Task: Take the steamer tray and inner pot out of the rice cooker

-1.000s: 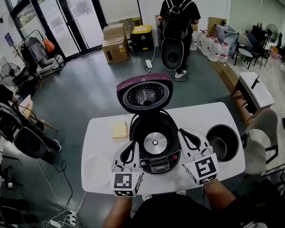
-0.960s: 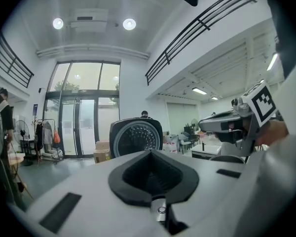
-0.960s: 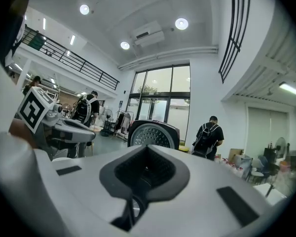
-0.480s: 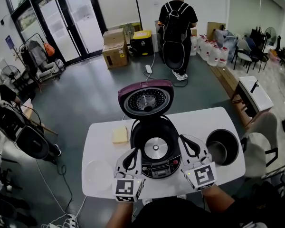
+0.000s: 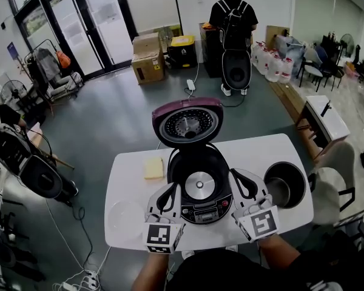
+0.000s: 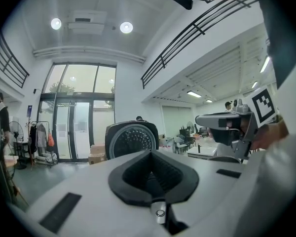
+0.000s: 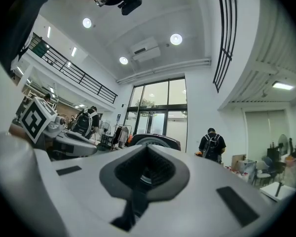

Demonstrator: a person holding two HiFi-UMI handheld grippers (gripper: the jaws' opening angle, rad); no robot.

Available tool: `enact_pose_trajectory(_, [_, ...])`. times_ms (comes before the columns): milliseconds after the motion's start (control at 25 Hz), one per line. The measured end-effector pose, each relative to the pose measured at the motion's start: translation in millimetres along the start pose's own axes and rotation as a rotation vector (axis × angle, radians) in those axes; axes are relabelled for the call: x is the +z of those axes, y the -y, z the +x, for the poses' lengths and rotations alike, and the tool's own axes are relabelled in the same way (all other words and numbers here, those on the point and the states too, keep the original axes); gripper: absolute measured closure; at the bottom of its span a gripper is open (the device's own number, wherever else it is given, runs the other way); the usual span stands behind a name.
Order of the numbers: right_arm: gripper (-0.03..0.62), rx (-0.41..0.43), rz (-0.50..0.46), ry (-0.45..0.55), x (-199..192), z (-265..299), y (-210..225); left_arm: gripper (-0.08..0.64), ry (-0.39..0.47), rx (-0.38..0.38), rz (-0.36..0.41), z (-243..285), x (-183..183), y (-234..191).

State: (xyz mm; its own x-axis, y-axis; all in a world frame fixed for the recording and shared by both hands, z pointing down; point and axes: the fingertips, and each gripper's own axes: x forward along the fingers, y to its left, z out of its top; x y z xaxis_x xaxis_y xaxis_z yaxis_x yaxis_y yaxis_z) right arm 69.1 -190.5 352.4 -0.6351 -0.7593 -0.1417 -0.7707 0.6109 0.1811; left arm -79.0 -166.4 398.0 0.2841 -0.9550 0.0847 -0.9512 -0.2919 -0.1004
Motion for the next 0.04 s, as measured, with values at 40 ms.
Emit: enact_pose_trajectory(40, [0.594,0.003,0.0,0.005,0.1,0.3,-1.2,0.561,-0.002,0.002,-0.004,-0.3,-1.5,-0.5])
